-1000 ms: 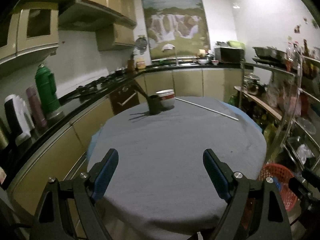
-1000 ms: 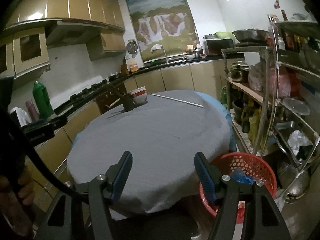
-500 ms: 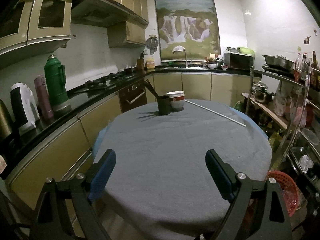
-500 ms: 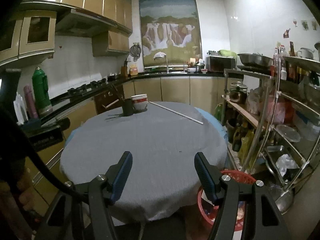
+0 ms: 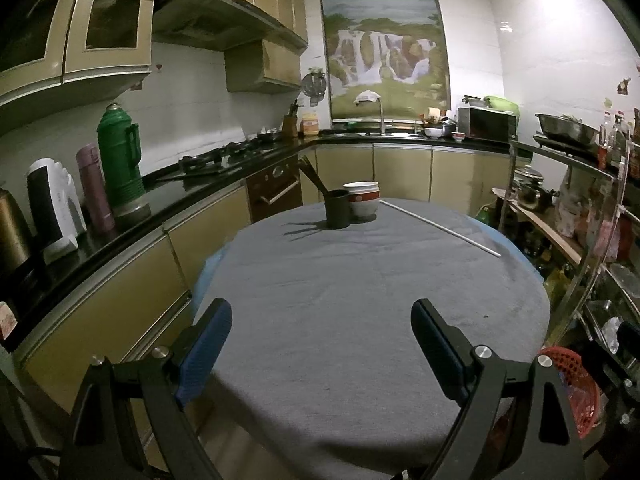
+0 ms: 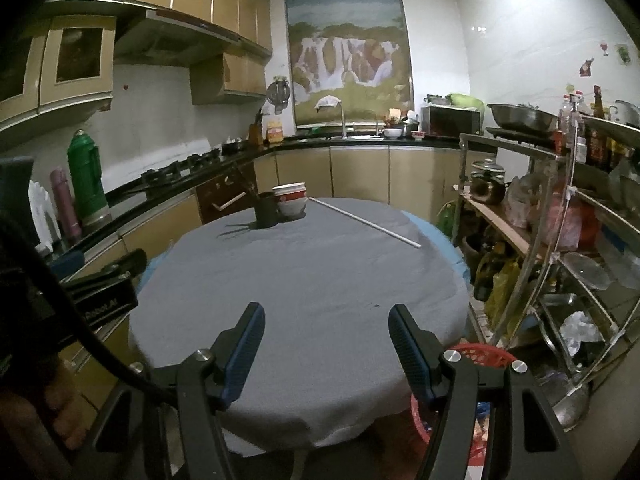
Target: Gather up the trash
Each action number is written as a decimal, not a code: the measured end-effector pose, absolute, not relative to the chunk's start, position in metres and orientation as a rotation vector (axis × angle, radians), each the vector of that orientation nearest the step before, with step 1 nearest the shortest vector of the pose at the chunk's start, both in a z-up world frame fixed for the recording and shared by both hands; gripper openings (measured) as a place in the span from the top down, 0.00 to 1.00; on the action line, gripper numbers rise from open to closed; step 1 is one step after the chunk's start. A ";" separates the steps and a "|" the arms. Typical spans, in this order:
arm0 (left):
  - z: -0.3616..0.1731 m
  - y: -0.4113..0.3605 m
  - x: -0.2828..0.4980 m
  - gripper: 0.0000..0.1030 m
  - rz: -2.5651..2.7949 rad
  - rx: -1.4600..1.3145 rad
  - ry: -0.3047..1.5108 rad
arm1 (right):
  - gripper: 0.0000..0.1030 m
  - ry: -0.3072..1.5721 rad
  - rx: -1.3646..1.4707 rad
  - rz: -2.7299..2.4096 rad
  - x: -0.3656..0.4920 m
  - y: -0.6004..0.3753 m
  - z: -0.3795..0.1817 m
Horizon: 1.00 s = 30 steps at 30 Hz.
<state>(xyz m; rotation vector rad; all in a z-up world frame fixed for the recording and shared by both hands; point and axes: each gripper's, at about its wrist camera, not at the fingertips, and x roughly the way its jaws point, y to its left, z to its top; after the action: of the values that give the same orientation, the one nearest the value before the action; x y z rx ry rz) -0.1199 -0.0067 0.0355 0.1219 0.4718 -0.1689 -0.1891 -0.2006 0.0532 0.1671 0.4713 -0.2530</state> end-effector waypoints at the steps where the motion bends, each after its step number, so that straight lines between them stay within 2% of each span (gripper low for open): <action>1: 0.036 -0.006 -0.120 0.12 -0.167 0.121 0.474 | 0.34 0.474 0.168 -0.252 -0.187 -0.203 0.054; 30: 0.037 -0.001 -0.121 0.12 -0.141 0.102 0.470 | 0.34 0.479 0.165 -0.240 -0.186 -0.198 0.048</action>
<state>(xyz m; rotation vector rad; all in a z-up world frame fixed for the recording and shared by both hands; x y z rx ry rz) -0.1211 -0.0014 0.0373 0.1022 0.4703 -0.1407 -0.1865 -0.1979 0.0482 0.1654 0.4791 -0.2395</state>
